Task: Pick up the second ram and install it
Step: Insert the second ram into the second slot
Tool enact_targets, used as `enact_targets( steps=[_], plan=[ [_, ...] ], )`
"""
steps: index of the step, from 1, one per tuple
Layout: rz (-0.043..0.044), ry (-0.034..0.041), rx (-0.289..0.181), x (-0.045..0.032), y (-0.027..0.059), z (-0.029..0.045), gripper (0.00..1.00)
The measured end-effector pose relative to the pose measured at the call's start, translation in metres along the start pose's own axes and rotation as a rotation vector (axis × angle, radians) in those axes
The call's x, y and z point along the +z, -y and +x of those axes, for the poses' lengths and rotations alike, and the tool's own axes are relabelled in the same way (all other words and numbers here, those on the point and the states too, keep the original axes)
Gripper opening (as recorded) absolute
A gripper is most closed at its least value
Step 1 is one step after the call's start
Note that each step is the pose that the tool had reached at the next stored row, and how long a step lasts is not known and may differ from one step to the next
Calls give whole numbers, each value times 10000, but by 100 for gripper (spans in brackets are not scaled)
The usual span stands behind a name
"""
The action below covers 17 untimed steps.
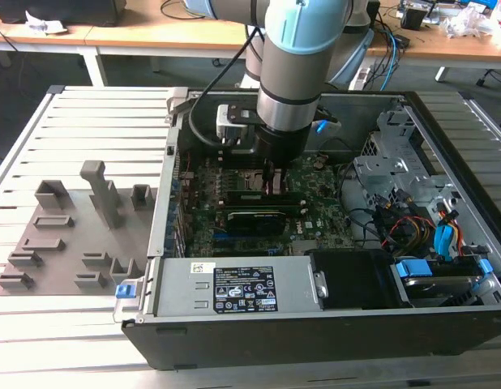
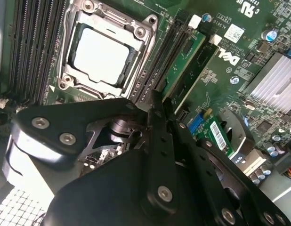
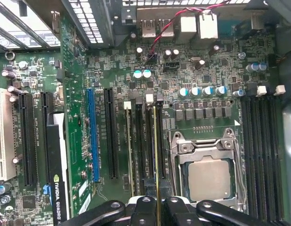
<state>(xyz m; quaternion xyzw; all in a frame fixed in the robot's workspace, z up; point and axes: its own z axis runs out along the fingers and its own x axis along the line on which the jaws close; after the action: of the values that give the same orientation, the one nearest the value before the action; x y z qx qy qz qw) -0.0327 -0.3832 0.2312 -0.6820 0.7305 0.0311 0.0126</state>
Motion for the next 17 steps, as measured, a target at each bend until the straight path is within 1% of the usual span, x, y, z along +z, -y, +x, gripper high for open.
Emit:
enact_targets(
  steps=[9,14,16,17],
  plan=[
    [-3,-3,-41,67,-16,-14,14],
    [-3,-3,-42,69,-16,-14,14],
    [0,-40,-42,64,-15,-15,14],
    [0,-43,-46,60,-14,-16,14]
  ],
)
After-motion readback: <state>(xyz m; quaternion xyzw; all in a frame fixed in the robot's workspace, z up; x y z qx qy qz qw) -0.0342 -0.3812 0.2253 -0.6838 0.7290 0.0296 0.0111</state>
